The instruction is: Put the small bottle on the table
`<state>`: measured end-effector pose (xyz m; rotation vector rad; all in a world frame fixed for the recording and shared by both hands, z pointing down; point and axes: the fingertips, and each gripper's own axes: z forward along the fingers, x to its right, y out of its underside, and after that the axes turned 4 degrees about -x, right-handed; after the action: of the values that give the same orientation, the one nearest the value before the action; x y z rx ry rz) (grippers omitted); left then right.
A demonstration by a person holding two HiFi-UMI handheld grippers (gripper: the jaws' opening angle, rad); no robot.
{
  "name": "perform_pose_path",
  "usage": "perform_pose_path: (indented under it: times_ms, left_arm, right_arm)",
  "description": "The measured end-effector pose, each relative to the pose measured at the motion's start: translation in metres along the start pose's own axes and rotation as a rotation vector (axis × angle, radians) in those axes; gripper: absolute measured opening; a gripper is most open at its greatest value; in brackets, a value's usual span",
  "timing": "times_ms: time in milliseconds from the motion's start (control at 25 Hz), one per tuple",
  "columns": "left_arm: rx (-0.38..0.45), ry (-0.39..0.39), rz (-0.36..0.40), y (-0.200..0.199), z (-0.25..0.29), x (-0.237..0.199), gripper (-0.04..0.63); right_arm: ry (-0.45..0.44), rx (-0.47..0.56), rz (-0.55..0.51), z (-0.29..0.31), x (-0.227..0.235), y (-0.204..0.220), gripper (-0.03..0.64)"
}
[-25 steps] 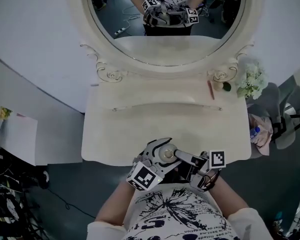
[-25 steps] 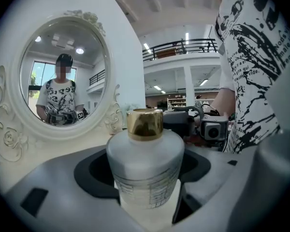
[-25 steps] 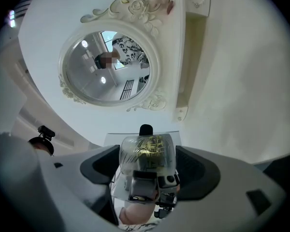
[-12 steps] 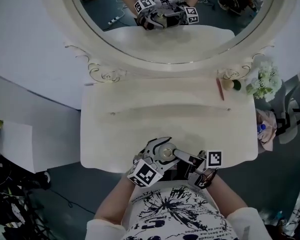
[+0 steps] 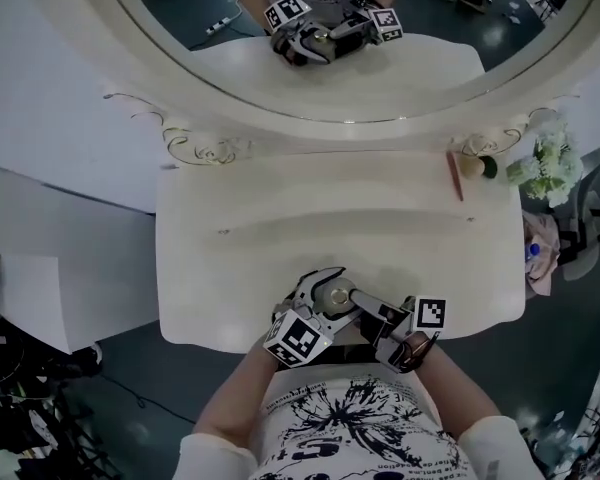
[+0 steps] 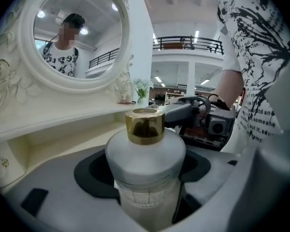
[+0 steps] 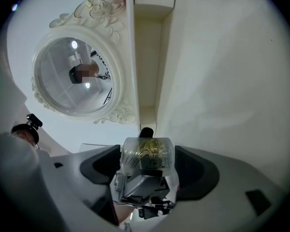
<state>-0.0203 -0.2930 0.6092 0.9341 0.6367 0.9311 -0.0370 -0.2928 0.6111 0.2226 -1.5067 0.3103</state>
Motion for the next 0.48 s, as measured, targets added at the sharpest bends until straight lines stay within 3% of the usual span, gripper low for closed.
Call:
perform_pose_path:
  times_ms: [160, 480]
  left_arm:
    - [-0.033, 0.004, 0.023, 0.01, 0.005, -0.004, 0.347]
    - [-0.099, 0.001, 0.082, 0.022, 0.015, -0.004, 0.347]
  right_arm:
    - [0.063, -0.004, -0.054, 0.001, 0.007, -0.006, 0.359]
    - [0.122, 0.019, -0.023, -0.007, 0.019, -0.008, 0.319]
